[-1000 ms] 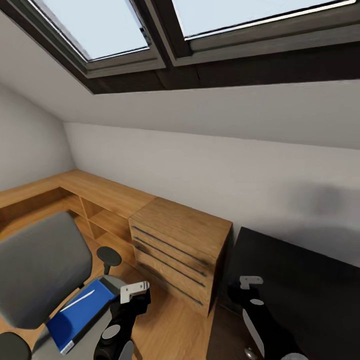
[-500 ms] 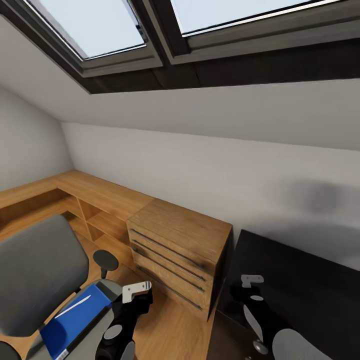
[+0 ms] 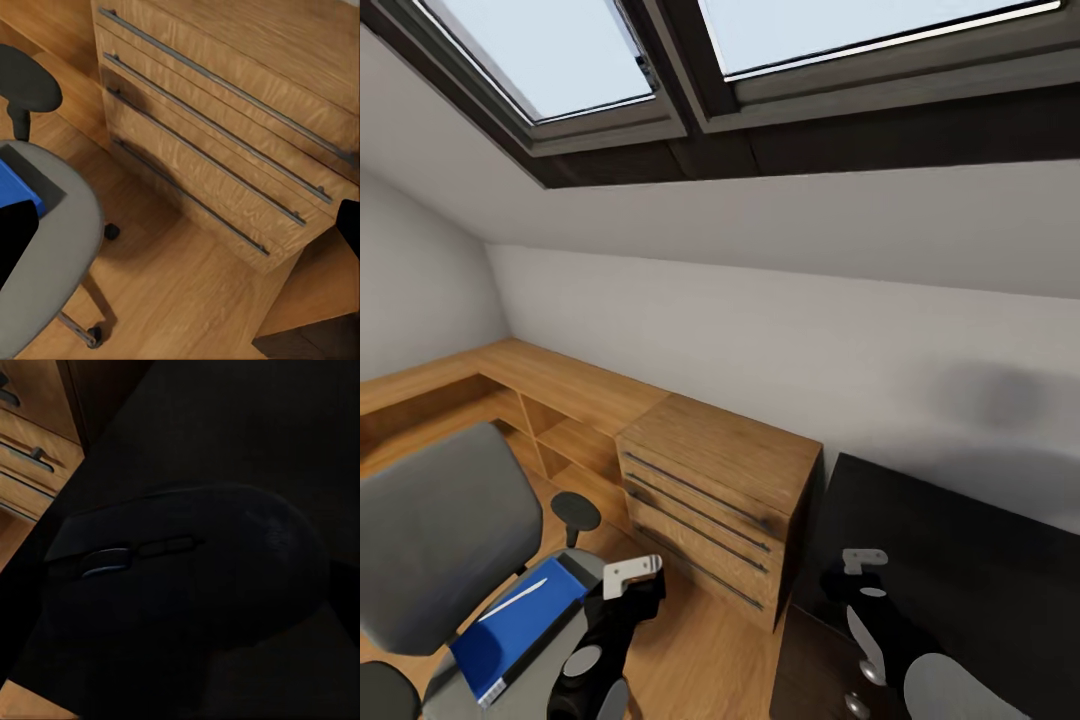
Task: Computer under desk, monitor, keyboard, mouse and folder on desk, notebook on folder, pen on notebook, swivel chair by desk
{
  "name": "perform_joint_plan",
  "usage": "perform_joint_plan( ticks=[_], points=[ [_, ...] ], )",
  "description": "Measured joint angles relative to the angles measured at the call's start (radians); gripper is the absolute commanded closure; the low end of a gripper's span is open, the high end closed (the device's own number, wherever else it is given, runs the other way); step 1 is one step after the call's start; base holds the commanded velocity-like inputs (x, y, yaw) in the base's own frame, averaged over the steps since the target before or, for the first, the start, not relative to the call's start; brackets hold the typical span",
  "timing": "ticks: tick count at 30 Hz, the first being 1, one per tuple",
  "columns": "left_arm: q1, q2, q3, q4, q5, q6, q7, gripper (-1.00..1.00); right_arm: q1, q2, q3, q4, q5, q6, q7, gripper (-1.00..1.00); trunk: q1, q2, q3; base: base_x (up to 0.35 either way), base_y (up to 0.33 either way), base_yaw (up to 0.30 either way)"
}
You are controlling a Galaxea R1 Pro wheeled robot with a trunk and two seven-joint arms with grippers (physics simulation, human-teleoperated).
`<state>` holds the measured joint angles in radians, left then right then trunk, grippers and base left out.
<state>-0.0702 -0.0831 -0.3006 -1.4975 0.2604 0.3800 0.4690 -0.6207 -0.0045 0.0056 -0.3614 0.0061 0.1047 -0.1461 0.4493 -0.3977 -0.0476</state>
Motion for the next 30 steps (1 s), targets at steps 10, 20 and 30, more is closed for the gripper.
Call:
perform_joint_plan(
  ticks=[10, 20, 30],
  points=[
    [0.007, -0.001, 0.0, -0.017, 0.001, -0.002, 0.001, -1.0, 0.0, 0.001, 0.0, 0.001, 0.0, 0.001, 0.0, 1.0, 0.038, -0.07, -0.031, -0.001, 0.0, 0.0],
    [0.007, -0.002, 0.0, -0.017, 0.001, -0.001, 0.003, -1.0, 0.0, 0.004, 0.0, 0.002, 0.001, 0.001, 0.0, 1.0, 0.077, -0.14, -0.063, 0.0, 0.0, 0.0],
    [0.007, -0.002, 0.0, -0.015, 0.001, 0.0, 0.004, -1.0, 0.0, 0.007, 0.002, 0.001, 0.001, -0.001, 0.001, 1.0, 0.1, -0.183, -0.082, -0.088, 0.0, 0.0]
  ],
)
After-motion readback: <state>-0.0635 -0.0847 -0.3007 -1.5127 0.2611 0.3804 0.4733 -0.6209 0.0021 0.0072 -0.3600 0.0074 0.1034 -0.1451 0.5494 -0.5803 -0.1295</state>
